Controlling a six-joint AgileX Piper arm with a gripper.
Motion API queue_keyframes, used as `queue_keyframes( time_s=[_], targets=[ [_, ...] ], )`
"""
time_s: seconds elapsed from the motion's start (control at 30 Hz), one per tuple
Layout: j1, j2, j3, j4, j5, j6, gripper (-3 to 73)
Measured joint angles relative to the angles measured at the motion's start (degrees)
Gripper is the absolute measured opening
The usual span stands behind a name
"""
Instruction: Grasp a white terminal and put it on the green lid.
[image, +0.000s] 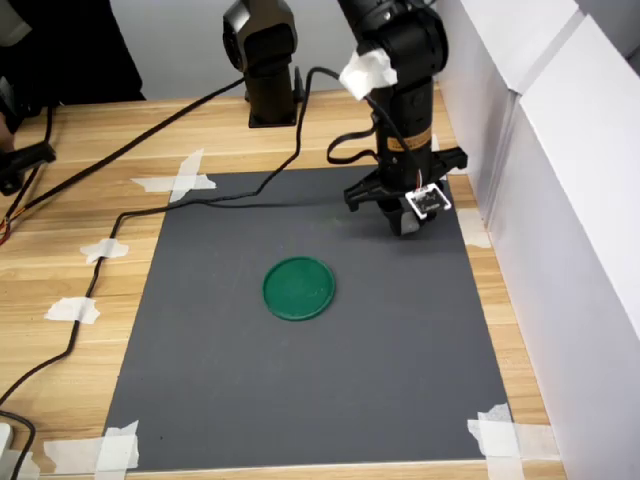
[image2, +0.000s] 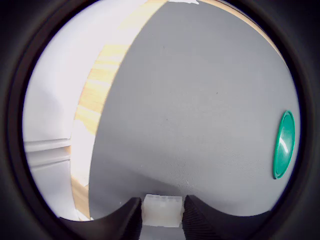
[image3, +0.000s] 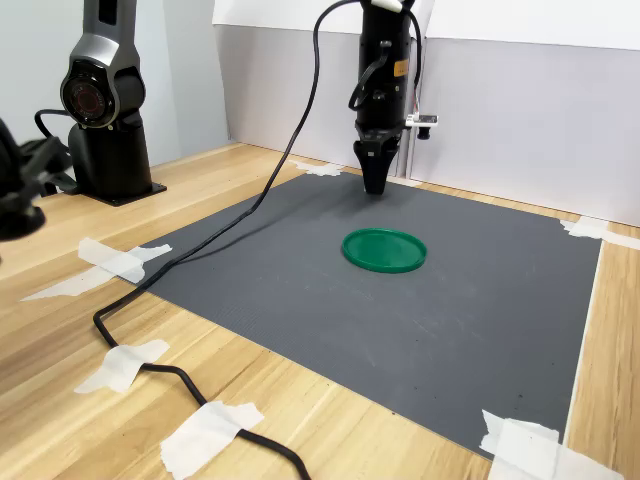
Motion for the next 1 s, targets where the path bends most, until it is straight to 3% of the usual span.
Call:
queue_keyframes(
  time_s=[0.2,0.5,1.0],
  targets=[
    [-9.71,-4.09,-0.14,0.19,3.74,-7.63,30.9],
    [-22.43,-2.83,-2.25,-0.48,2.99,-18.61,30.9],
    [-24.09,2.98,-3.25,-2.80,0.65,-21.38,30.9]
  ],
)
